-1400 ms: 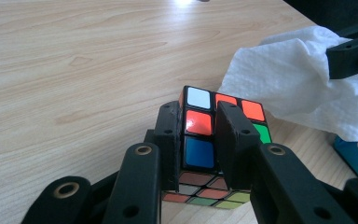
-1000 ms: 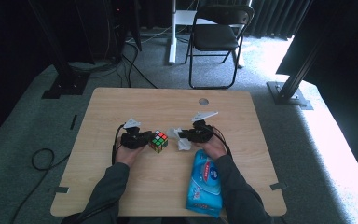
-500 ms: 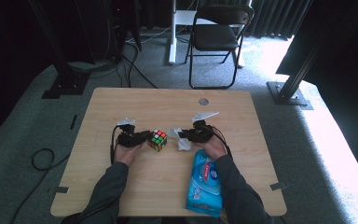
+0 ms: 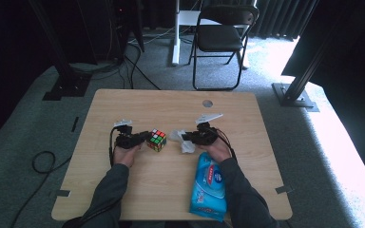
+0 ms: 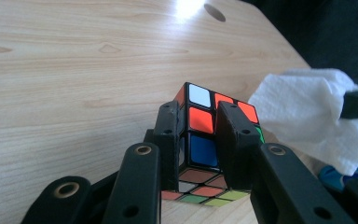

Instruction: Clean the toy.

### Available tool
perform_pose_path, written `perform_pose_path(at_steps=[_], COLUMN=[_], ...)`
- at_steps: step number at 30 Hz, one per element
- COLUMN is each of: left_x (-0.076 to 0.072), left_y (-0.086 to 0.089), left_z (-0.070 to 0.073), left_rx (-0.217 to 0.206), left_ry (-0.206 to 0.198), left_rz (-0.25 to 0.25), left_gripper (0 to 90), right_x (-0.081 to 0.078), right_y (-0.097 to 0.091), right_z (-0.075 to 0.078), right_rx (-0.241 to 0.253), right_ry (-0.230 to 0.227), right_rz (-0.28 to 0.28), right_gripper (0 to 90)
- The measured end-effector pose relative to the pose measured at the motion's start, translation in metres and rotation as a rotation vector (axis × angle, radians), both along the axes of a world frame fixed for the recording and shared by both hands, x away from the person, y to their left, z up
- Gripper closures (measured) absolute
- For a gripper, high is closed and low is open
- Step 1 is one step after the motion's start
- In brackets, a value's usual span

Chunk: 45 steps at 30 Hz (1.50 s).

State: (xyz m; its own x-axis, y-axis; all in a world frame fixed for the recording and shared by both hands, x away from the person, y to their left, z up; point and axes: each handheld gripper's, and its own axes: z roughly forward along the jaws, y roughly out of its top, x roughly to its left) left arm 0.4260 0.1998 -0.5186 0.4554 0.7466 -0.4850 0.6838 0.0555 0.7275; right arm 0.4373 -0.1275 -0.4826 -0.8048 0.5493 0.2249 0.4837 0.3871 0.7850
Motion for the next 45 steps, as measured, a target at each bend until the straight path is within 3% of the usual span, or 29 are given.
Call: perform_pose_path(at_steps=[11,15,25,31,38,45], left_x=[0.001,0.002,-0.002,-0.006,-0.008,-0.011], left_y=[0.008,0.014,0.020,0.023,0.025,0.016], left_z=[0.006,0.008,-0.005,-0.002,0.006,0.010], left_rx=[0.064,0.118,0.124,0.126,0.133,0.164], left_ry=[-0.018,-0.014,0.006,-0.006,-0.042,-0.093], left_rz=[0.053,0.103,0.089,0.090,0.094,0.036], left_gripper=[73.5,77.5,75.1,69.4,51.3,35.7], right_x=[0.000,0.000,0.000,0.000,0.000,0.000], right_y=[0.000,0.000,0.000,0.000,0.000,0.000], right_z=[0.000,0.000,0.000,0.000,0.000,0.000], right_rx=[0.001,0.000,0.000,0.000,0.001,0.000], right_ry=[0.000,0.001,0.002,0.003,0.003,0.002], right_rz=[-0.001,-0.002,-0.003,-0.003,0.000,-0.001], right_gripper=[83.1,83.0,82.8,82.7,82.0,81.3])
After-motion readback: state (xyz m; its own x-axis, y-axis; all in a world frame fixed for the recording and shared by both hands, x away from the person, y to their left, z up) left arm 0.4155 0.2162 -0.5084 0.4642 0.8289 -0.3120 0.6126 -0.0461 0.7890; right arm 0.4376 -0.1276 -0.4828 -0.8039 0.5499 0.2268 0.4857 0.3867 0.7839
